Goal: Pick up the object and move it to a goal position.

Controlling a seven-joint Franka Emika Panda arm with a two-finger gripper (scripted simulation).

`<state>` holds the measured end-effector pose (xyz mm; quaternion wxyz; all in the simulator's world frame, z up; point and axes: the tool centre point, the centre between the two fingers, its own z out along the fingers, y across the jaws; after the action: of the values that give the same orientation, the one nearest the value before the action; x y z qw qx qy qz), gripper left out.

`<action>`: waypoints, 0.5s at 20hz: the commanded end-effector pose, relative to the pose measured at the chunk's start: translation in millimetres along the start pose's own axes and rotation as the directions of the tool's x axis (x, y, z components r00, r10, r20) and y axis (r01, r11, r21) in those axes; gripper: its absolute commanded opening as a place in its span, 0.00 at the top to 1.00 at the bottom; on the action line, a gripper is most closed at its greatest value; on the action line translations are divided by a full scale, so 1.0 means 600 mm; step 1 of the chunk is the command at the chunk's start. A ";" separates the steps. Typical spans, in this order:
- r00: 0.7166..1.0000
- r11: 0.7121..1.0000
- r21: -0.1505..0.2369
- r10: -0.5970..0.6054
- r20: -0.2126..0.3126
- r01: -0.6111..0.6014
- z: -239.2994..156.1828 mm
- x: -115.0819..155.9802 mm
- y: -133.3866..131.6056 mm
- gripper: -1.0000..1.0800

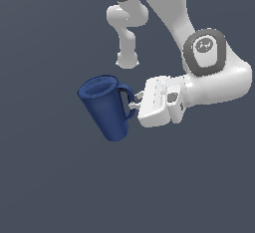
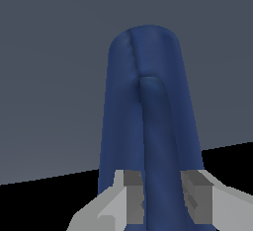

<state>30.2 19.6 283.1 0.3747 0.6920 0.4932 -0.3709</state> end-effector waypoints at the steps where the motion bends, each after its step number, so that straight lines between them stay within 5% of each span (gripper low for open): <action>1: 1.000 1.000 -0.002 0.001 0.000 -0.001 0.005 -0.032 0.024 1.00; 10: 1.000 1.000 -0.002 0.000 -0.004 0.000 0.012 -0.072 0.061 1.00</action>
<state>52.7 -11.5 320.7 0.3741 0.6921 0.4942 -0.3700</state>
